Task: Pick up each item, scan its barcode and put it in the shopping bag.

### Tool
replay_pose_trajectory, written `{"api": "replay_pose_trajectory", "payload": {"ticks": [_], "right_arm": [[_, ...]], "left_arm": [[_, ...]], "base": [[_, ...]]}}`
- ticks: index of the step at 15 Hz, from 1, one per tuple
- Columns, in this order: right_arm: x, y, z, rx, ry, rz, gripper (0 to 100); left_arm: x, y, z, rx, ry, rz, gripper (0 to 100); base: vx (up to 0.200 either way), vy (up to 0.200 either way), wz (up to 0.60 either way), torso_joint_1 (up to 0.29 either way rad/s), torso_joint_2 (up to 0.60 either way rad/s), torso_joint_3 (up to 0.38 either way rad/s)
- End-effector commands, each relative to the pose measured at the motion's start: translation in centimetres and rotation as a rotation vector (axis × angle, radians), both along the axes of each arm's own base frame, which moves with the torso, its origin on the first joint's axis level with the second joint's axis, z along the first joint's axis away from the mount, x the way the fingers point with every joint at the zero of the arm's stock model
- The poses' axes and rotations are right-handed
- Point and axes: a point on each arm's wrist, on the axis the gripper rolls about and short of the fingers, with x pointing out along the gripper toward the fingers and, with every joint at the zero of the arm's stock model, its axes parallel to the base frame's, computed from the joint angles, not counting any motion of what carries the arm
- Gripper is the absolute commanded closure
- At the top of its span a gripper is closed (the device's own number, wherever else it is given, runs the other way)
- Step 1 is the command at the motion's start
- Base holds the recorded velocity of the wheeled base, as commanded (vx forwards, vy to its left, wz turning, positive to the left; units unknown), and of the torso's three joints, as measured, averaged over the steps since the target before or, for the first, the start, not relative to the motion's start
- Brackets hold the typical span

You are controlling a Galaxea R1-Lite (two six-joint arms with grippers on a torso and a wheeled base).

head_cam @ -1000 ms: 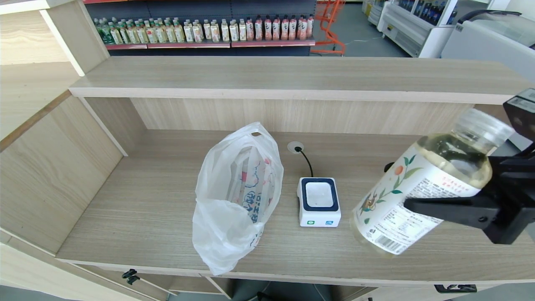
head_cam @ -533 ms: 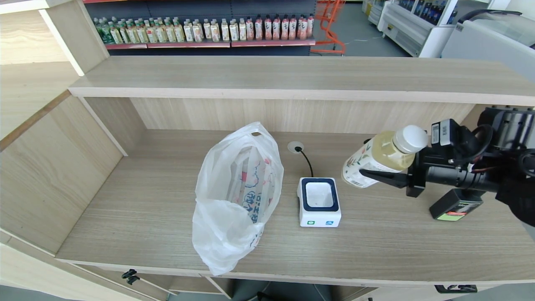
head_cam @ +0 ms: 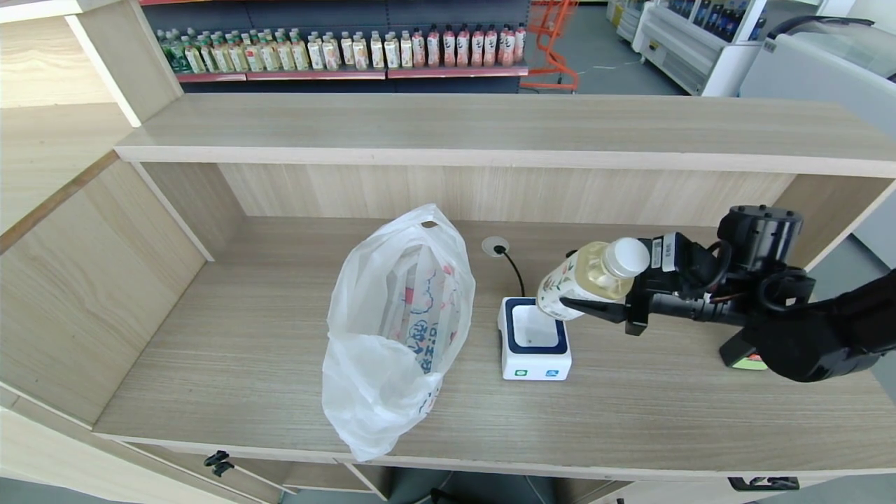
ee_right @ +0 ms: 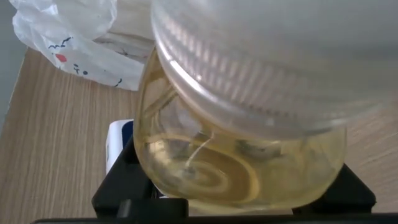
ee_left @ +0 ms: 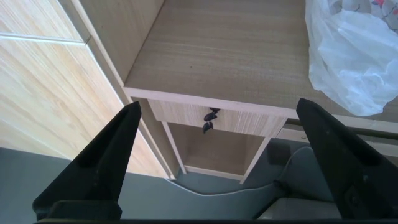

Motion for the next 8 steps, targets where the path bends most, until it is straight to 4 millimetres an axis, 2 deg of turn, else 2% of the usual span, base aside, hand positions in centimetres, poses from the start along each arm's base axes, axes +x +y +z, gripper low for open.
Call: {"api": "replay_pose_trajectory", "payload": {"ticks": [1,3,8], "right_arm": [[0.8,0.6,-0.7,0.000,-0.002,0.018,100],[1.3,1.6,-1.3,-0.002,-0.006,0.047,100],[2.4,2.6,-2.3,-0.013,-0.055,0.074,100]], "left_arm": [[0.0,0.0,0.0,0.000,0.000,0.002,0],[0.0,0.0,0.0,0.000,0.000,0.000,0],[0.0,0.0,0.0,0.000,0.000,0.000,0]], "base": [[0.000,0.000,0.00,0.000,0.00,0.000],[0.000,0.000,0.00,0.000,0.00,0.000],[0.000,0.000,0.00,0.000,0.00,0.000]]}}
